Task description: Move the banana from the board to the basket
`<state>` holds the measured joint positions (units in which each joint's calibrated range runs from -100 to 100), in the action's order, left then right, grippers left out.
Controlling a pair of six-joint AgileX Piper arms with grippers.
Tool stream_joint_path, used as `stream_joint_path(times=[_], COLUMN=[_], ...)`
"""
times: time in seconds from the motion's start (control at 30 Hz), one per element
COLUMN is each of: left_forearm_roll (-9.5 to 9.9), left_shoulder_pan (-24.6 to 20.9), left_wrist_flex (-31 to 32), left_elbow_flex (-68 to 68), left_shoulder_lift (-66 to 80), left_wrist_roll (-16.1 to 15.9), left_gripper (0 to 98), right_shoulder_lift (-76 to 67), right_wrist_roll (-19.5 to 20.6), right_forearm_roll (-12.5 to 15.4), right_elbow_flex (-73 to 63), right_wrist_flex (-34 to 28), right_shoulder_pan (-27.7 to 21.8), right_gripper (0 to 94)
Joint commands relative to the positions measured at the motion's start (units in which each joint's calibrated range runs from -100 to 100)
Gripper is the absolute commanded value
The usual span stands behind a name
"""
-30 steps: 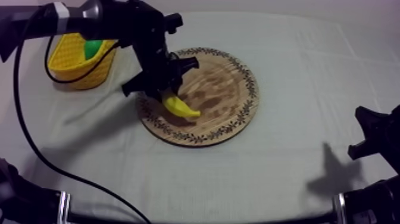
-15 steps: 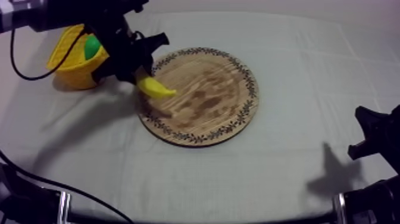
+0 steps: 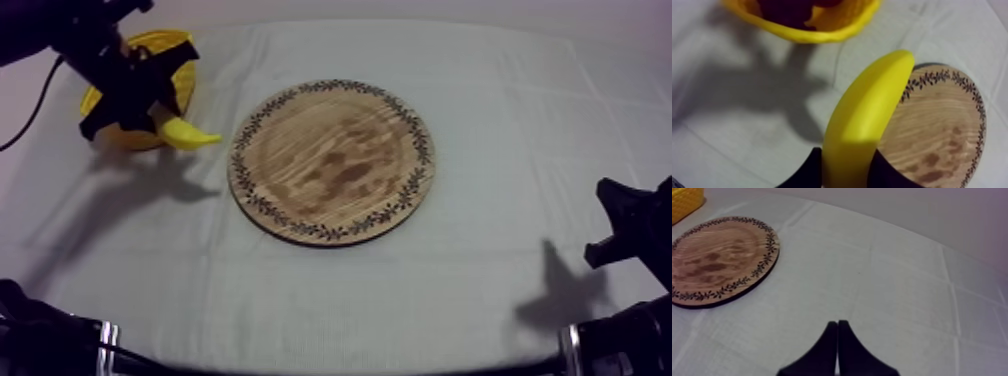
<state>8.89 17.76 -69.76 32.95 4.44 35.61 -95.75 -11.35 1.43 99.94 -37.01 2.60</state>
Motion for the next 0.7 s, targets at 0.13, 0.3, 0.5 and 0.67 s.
stream_joint_path(times=[0.13, 0.3, 0.5, 0.67], left_forearm_roll=[0.94, 1.59, 1.98, 2.39], left_shoulder_pan=[-3.98, -6.74, -9.32, -10.31], left_wrist_flex=[0.24, 0.4, -0.42, -1.85], left_elbow_flex=[3.64, 4.88, 3.68, 0.41], left_shoulder_lift=[4.51, 7.49, 10.04, 10.3], left_wrist_roll=[-1.38, -3.24, -6.5, -9.66], left_gripper=[16.0, 14.4, 13.5, 13.0], right_shoulder_lift=[0.0, 0.0, 0.0, 0.0], right_wrist_roll=[-0.01, -0.01, -0.01, -0.01], right_forearm_roll=[0.01, 0.01, 0.01, 0.01], right_elbow_flex=[-0.05, -0.05, -0.05, -0.05], right_wrist_flex=[0.0, 0.0, 0.0, 0.0], right_shoulder_pan=[0.0, 0.0, 0.0, 0.0], right_gripper=[0.3, 0.3, 0.3, 0.3])
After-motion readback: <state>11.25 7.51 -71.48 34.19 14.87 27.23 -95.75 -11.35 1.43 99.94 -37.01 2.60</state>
